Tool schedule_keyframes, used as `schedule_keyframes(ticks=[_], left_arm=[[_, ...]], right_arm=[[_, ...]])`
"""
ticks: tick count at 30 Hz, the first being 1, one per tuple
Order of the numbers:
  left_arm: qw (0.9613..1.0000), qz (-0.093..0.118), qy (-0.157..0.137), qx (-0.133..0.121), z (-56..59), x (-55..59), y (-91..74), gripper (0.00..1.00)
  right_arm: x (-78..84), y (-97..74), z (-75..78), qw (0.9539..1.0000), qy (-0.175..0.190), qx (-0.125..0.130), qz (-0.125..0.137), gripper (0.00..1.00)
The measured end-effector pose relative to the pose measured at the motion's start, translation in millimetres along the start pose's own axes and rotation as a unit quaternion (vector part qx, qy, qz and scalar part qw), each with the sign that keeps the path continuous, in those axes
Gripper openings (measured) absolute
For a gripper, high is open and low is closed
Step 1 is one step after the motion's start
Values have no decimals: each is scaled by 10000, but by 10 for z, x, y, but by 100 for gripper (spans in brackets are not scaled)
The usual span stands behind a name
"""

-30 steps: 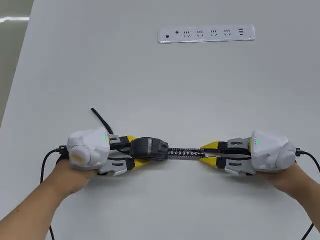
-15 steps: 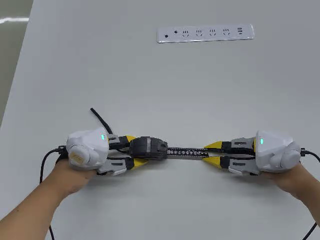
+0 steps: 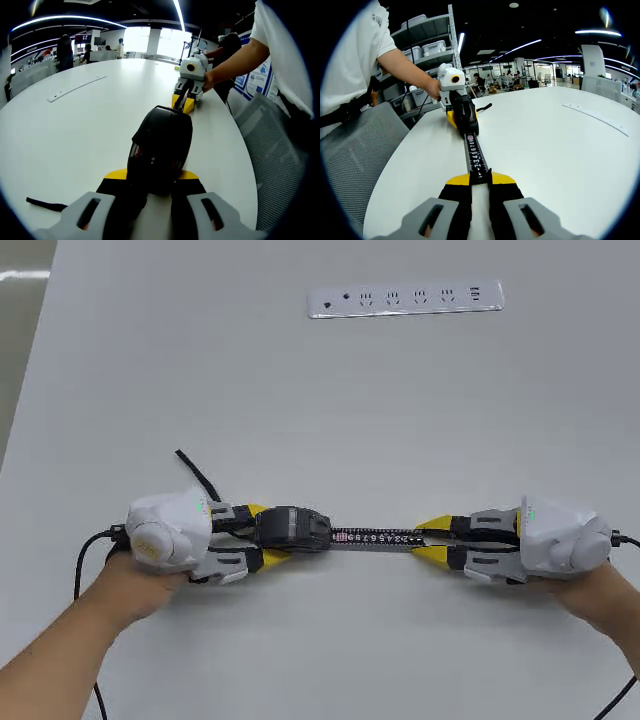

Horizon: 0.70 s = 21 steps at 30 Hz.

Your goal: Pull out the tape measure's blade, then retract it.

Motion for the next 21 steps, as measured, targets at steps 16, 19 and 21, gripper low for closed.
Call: schedule_keyframes(ticks=[16,19,21], left_arm=[[10000,-22,-7,-33,3,-11,6,27],[10000,-25,-2,-39,9,-16,8,27],[10000,-20,-7,-45,13,-20,9,27]], right_arm=[[-49,-72,-32,10000,88,34,32,9],[-49,-93,-33,9999,86,43,28,9],[-50,-105,-32,9999,105,55,45,9]])
Point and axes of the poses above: the centre of the closed fingertips' face, and the gripper's own axes: y roughly forward along the fingers, z roughly to its right, x roughly out of its underside, the point moved 10 cm from there along -y, roughly backward along the fingers, and after that the axes turned 13 degrees about z, right-handed, at the moved point
